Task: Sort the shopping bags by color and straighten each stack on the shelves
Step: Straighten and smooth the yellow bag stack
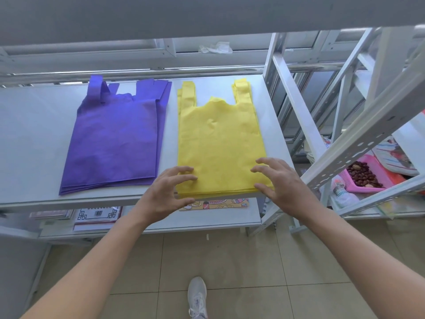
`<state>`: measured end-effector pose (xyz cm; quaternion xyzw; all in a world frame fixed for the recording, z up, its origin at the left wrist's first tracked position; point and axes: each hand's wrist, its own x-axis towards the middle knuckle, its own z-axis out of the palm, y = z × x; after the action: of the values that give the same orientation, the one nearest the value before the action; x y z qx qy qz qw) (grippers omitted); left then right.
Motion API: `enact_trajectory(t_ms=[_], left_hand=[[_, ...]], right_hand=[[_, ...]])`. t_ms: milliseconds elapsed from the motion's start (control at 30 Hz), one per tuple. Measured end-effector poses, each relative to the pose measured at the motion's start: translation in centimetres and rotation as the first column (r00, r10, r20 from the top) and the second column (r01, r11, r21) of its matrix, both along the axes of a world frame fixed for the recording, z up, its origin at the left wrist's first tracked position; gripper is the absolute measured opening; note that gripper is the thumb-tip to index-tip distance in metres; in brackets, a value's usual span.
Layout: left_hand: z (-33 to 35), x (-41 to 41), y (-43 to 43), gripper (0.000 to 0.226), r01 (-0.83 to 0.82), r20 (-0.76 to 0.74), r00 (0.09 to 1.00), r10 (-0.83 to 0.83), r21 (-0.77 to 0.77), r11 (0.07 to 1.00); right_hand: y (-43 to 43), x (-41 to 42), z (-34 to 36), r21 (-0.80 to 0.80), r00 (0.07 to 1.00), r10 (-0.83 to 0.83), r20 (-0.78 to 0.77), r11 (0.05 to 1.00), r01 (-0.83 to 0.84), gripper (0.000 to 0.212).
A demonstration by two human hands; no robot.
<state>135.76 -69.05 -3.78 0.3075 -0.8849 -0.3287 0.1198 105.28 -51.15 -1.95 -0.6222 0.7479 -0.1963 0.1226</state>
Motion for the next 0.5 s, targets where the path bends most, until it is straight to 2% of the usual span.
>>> enact_trajectory(t_ms=[100, 300, 500], left_hand=[[-0.1, 0.2, -0.2, 0.042, 0.007, 0.007, 1.0, -0.007, -0.003, 1.0], [0.8, 0.1, -0.6, 0.027, -0.009, -0.026, 1.0, 0.01, 0.051, 0.999], [0.8, 0.2, -0.8, 0.019, 0.002, -0.037, 0.999, -0.003, -0.018, 1.0]], right_hand=[[-0.8, -0.2, -0.1, 0.061, 0.999, 0.039, -0.003, 0.997, -0.039, 0.04], [-0.8, -0.8, 0.3, 0.103, 0.994, 0.056, 0.091, 0.993, -0.065, 0.04], [-0.8, -1.6, 0.2, 0.118, 0.989, 0.062, 0.133, 0.99, -0.078, 0.031]])
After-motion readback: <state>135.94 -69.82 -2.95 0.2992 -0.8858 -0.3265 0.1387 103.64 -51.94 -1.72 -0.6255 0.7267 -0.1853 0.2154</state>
